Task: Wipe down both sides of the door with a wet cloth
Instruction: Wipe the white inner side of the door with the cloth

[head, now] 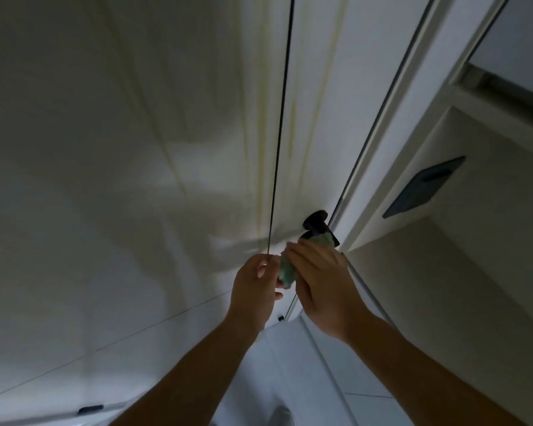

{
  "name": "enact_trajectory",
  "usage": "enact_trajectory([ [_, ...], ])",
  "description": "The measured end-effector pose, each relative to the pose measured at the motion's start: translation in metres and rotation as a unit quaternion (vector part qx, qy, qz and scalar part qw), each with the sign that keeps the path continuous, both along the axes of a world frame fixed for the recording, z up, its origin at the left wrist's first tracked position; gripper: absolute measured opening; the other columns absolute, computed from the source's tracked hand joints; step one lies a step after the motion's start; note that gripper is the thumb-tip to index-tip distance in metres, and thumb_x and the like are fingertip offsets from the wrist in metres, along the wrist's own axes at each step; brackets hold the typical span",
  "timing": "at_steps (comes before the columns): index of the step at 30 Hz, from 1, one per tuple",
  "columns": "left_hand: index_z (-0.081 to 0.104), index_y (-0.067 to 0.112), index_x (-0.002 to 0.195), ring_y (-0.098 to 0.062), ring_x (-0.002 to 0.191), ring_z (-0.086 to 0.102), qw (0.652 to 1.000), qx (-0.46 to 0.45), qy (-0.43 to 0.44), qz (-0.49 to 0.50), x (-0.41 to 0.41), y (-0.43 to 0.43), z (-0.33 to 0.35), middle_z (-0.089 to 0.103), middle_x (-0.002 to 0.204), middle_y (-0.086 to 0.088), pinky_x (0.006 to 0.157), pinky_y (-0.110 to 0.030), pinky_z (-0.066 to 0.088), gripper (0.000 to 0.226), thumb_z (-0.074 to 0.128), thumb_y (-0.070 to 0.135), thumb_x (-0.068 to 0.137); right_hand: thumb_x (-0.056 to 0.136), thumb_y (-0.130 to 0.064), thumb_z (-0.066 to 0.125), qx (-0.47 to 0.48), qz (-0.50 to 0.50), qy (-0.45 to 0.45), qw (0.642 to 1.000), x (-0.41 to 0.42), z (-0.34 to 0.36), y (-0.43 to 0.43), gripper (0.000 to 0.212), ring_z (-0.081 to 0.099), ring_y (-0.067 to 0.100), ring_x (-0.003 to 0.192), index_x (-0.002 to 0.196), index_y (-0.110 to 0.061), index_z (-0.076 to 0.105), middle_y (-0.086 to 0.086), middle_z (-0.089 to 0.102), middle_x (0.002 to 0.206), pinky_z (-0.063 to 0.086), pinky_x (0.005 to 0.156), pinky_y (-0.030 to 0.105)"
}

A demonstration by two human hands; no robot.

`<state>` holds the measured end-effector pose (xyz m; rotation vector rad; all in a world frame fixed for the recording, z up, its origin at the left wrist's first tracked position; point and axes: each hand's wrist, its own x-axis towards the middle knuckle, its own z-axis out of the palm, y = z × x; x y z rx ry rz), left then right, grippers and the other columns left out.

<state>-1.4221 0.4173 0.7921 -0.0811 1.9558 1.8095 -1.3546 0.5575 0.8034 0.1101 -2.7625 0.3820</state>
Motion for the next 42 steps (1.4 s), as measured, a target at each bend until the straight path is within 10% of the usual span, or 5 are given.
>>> enact_trajectory([
  [8,0.07,0.016,0.096,-0.016,0.077,0.075,0.996,0.061,-0.061,-0.016,-0.005,-0.007,0.003,0.078,0.084,-0.002,0.063,-0.028,0.055,0.022,0.051,0.02,0.106,0.104,-0.057,0.022,0.06,-0.1,-0.113,0.987,0.004,-0.017,-0.005,0.065,-0.005,0.023,0.159,0.161,-0.03,0.006,-0.002,0.008,0.169,-0.004,0.128,0.048],
  [32,0.065,0.016,0.097,-0.009,0.067,0.071,0.998,0.033,-0.044,-0.029,-0.002,-0.006,0.012,0.075,0.072,0.002,0.07,-0.031,0.054,0.019,0.051,0.007,0.105,0.109,-0.033,0.037,-0.162,-0.179,-0.035,0.97,-0.009,-0.013,-0.002,0.057,0.017,0.023,0.156,0.161,-0.015,0.024,0.005,0.023,0.168,0.016,0.127,0.038],
  [34,0.065,0.016,0.095,-0.008,0.065,0.07,0.998,0.04,-0.047,-0.028,-0.002,-0.006,0.013,0.074,0.07,0.002,0.067,-0.029,0.053,0.02,0.051,0.005,0.104,0.109,-0.026,0.04,-0.328,-0.197,-0.01,0.924,-0.018,-0.01,0.003,0.045,0.047,0.017,0.138,0.153,-0.016,0.04,0.005,0.048,0.149,0.039,0.119,0.04],
  [38,0.065,0.013,0.094,-0.007,0.061,0.068,0.998,0.04,-0.038,-0.021,-0.003,-0.006,0.015,0.072,0.071,-0.001,0.055,-0.02,0.051,0.019,0.051,0.002,0.103,0.108,-0.016,0.041,-0.653,-0.285,0.014,0.702,-0.038,0.005,-0.005,0.029,0.063,0.023,0.095,0.13,-0.025,0.058,0.011,0.068,0.111,0.052,0.088,0.043],
  [42,0.065,0.013,0.095,-0.004,0.06,0.067,0.998,0.035,-0.034,-0.033,-0.004,-0.005,0.014,0.072,0.07,0.001,0.053,-0.017,0.051,0.018,0.052,0.003,0.103,0.108,-0.02,0.041,-0.678,-0.314,0.008,0.665,-0.022,0.004,-0.022,0.028,0.063,0.014,0.1,0.126,-0.036,0.056,0.002,0.065,0.116,0.049,0.079,0.028],
])
